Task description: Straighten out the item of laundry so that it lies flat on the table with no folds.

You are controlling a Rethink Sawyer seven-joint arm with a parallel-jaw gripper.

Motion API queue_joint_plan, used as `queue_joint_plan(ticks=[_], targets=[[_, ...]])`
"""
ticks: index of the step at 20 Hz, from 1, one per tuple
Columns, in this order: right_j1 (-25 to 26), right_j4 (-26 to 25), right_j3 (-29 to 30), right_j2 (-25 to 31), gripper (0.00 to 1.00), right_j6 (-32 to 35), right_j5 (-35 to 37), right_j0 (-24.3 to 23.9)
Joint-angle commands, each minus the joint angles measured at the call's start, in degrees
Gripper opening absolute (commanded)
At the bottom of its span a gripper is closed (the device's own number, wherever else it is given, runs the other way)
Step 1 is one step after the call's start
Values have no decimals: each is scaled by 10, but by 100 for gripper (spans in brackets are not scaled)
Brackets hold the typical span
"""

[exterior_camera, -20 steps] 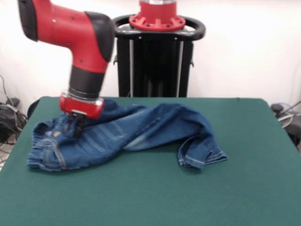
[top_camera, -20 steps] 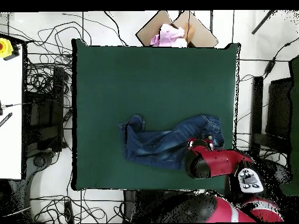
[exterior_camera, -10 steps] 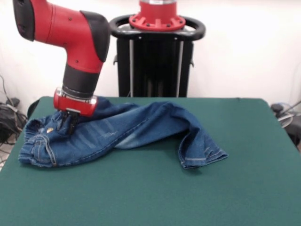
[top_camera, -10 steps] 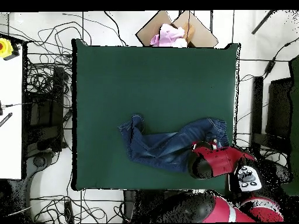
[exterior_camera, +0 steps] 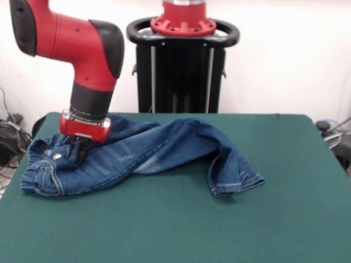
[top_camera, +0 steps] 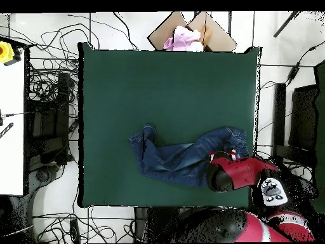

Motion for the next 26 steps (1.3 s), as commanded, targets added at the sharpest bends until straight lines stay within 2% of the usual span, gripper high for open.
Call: queue_joint_plan(ticks=[1, 3, 9, 12, 15, 20, 26], targets=[[10, -36, -87, 147, 0, -211, 109, -81], [11, -42, -95, 156, 0, -221, 119, -85], [7, -60, -94, 127, 0, -171, 104, -57], [8, -57, -97, 123, 0, -170, 102, -53], [3, -53, -95, 128, 0, -185, 107, -60], [-34, -38, -75, 147, 0, -231, 135, -83], [-40, -38, -87, 194, 0, -291, 161, -128]])
